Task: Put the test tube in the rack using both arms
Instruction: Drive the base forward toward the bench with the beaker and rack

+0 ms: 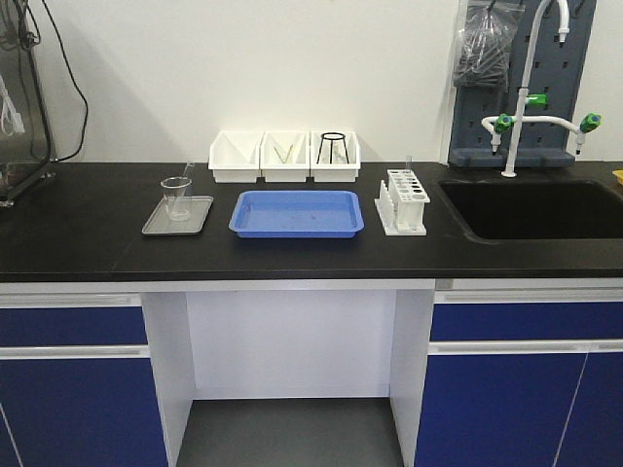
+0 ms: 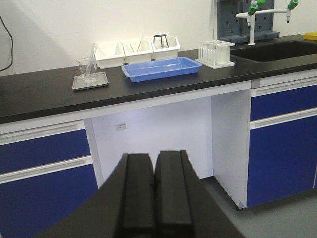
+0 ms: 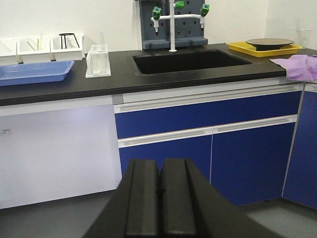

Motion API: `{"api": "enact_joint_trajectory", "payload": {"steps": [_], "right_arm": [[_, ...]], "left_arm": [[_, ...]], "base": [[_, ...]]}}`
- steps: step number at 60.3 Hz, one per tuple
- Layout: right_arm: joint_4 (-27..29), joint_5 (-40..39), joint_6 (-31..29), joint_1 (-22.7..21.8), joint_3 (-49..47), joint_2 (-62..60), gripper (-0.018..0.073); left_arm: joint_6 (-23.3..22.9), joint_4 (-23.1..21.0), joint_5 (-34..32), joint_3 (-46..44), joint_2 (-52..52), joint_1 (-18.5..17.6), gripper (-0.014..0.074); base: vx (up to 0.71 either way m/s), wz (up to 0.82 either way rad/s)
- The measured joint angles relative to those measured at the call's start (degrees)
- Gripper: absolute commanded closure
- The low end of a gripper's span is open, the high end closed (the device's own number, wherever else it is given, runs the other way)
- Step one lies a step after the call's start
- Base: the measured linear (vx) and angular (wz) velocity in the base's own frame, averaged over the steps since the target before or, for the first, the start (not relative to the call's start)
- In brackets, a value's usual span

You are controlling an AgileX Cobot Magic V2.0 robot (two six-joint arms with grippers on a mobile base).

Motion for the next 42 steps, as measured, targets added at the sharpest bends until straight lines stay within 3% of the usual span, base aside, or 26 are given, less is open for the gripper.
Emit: {"api": "enact_joint_trajectory", "payload": {"steps": [42], "right_arm": [[0.00,0.00,0.00,0.00,0.00,0.00,0.0570]], "left_arm": [[0.00,0.00,0.00,0.00,0.00,0.00,0.0593]], "base": [[0.00,0.00]]}}
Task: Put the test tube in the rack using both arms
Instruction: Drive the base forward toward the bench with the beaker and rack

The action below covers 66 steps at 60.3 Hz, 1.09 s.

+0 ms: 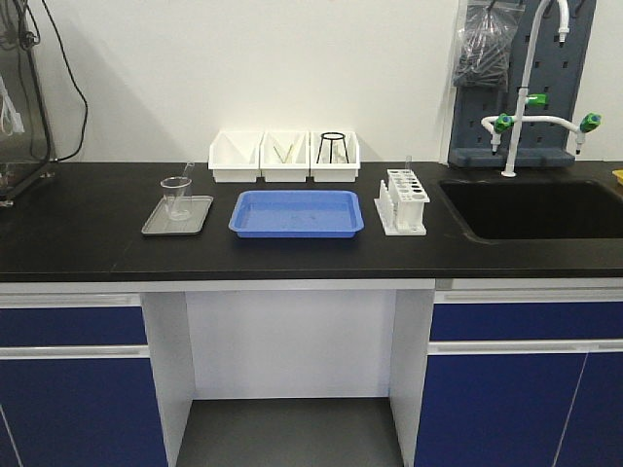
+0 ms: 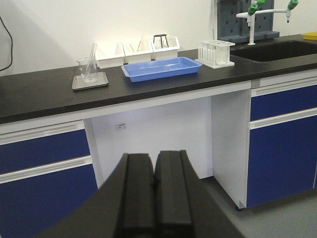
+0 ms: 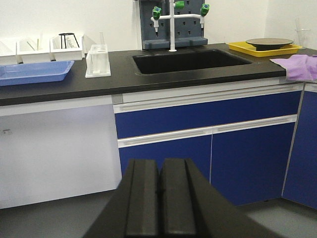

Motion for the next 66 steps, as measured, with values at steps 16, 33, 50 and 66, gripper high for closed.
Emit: {"api": "enact_joint_trajectory", "payload": {"steps": [16,33,50,66], "right_arm": [[0.00,0.00,0.00,0.00,0.00,0.00,0.0570],[0.00,0.00,0.00,0.00,0.00,0.00,0.0570],[0.00,0.00,0.00,0.00,0.00,0.00,0.0570],[0.00,0.00,0.00,0.00,0.00,0.00,0.0570]], "left_arm": [[0.00,0.00,0.00,0.00,0.00,0.00,0.0593],[0.00,0.00,0.00,0.00,0.00,0.00,0.0593],[0.00,0.00,0.00,0.00,0.00,0.00,0.0593],[0.00,0.00,0.00,0.00,0.00,0.00,0.0593]], "base": [[0.02,-0.02],[0.12,-0.01],[0.27,0.01],[0.37,0.24]]}}
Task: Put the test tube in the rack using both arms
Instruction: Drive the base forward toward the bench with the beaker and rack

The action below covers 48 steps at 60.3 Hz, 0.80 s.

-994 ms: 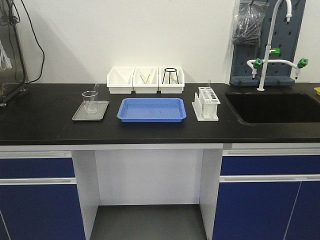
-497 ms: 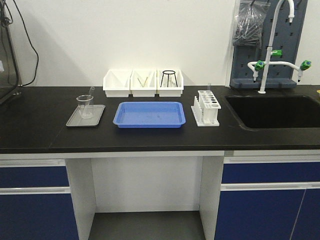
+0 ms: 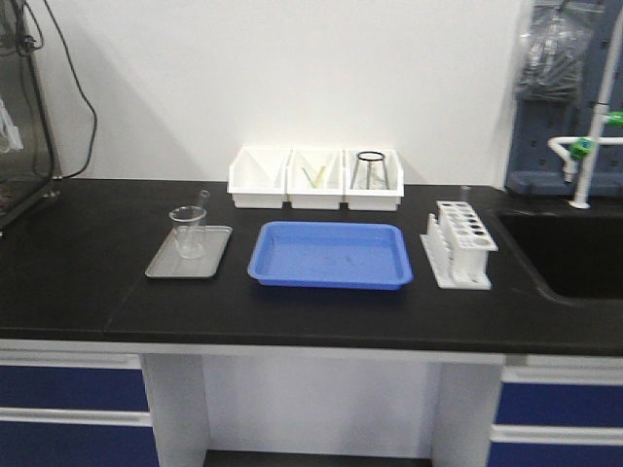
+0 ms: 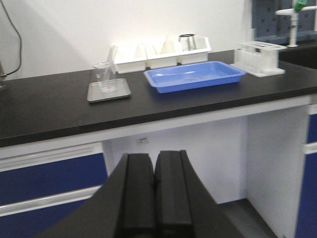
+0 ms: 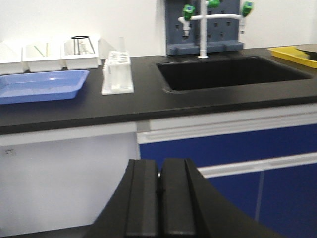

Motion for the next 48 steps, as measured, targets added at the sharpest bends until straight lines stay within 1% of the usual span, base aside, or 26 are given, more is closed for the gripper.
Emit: {"api": "enact_joint_trajectory", "payload": {"steps": [20,48], "right_arm": [[0.00,0.00,0.00,0.00,0.00,0.00,0.0570],[0.00,0.00,0.00,0.00,0.00,0.00,0.0570]], "left_arm": [[0.00,0.00,0.00,0.00,0.00,0.00,0.0593],[0.00,0.00,0.00,0.00,0.00,0.00,0.0593]], "base": [[0.43,0.16],[0.45,-0.06]]}}
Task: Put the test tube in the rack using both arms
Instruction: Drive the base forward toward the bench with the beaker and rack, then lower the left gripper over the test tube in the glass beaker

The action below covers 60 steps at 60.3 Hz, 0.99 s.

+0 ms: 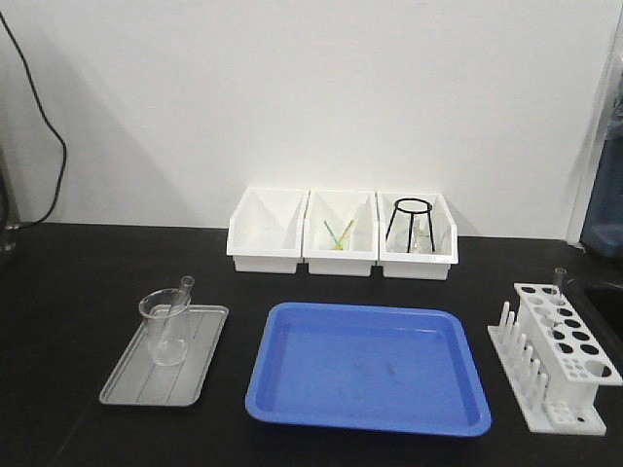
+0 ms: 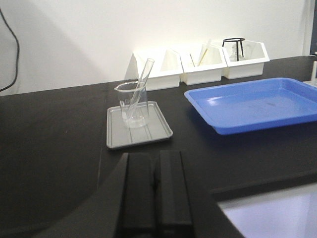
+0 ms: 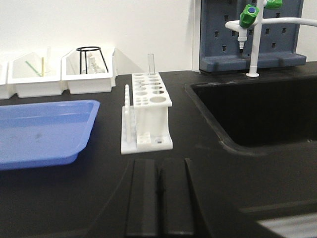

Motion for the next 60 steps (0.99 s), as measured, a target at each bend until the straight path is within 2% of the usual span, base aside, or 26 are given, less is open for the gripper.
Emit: {"api": "enact_joint_trajectory", "payload": {"steps": [35,60], "right_arm": [[0.00,0.00,0.00,0.00,0.00,0.00,0.0570],[0.00,0.00,0.00,0.00,0.00,0.00,0.0570]], "left_arm": [[0.00,0.00,0.00,0.00,0.00,0.00,0.0593],[0.00,0.00,0.00,0.00,0.00,0.00,0.0593]], "base": [[0.37,-0.07],[0.16,-0.02]]}}
